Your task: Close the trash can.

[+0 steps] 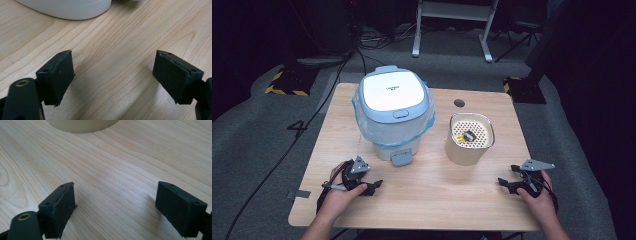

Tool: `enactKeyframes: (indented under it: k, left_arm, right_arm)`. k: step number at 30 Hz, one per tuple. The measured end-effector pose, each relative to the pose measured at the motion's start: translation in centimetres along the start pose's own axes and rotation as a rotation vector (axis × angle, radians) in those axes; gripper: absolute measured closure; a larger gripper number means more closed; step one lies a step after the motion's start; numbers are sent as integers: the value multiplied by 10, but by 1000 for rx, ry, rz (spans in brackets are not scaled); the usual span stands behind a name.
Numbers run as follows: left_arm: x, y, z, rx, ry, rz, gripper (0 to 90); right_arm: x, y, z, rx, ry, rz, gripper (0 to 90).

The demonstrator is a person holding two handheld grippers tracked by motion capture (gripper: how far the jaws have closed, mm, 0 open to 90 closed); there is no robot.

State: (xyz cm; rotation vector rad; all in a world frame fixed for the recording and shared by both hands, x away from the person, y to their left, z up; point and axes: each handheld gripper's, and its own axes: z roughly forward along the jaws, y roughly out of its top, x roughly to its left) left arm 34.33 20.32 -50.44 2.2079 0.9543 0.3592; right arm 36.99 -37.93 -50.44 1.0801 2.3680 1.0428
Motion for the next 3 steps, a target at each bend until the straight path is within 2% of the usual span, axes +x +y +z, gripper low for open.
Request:
enactKeyframes:
  k: [3]
  left_arm:
    - [0, 0, 0, 4, 3, -6, 160]
  right_arm:
    - [0, 0, 0, 0, 0, 0, 161]
